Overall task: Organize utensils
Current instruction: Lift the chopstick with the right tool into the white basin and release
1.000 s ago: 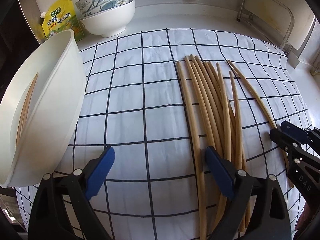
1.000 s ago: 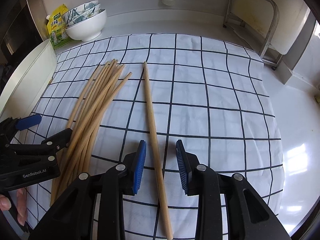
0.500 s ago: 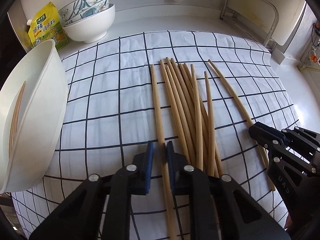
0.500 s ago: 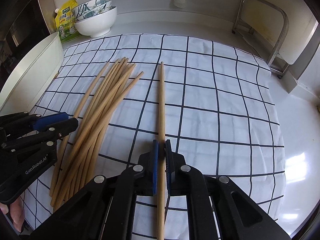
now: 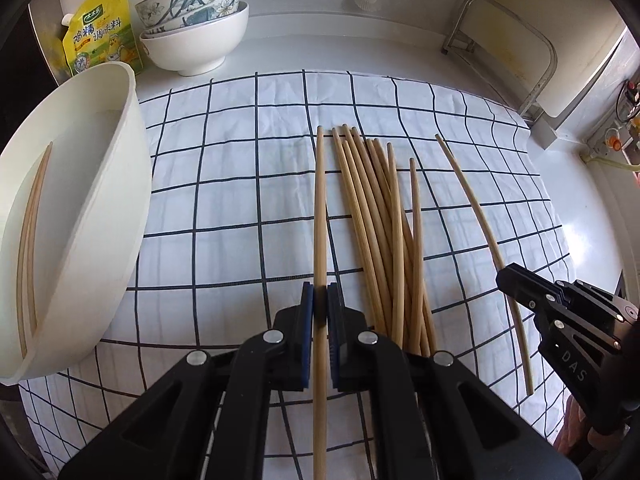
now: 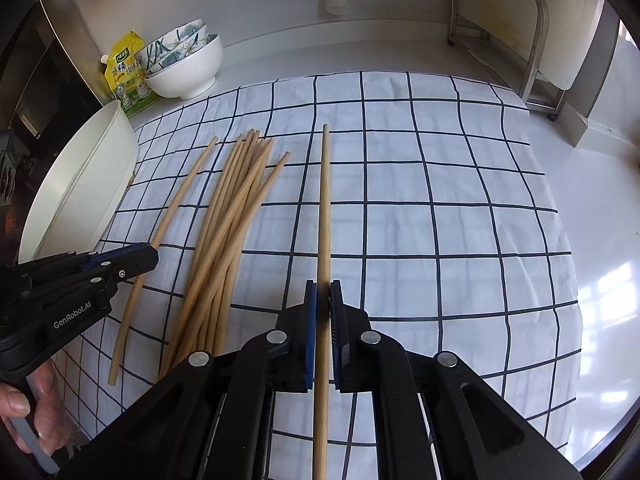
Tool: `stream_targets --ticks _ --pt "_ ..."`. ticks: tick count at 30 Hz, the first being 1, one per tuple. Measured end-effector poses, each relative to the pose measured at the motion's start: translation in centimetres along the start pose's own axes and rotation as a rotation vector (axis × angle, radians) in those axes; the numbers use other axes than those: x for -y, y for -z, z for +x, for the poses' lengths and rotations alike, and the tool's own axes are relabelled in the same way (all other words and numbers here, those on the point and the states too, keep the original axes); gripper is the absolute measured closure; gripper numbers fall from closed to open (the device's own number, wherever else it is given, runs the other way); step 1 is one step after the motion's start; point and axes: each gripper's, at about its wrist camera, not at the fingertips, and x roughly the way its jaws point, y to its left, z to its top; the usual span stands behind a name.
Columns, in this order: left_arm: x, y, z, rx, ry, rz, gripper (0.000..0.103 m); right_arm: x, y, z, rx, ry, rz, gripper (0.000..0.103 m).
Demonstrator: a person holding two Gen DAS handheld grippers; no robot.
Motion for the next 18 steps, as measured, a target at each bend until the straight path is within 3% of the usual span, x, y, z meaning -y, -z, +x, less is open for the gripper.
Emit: stream_targets --ticks 9,18 --pt "-2.7 -2.0 -5.5 0.086 0.02 -0.028 0.096 -3.8 -3.0 -3.0 0.06 -0.06 -0.018 0.097" --pt "-10.4 -3.5 -10.2 0.169 -0.025 -0.103 0.096 -12.6 -7.7 -4.0 0.114 -0.176 -0.113 0.097"
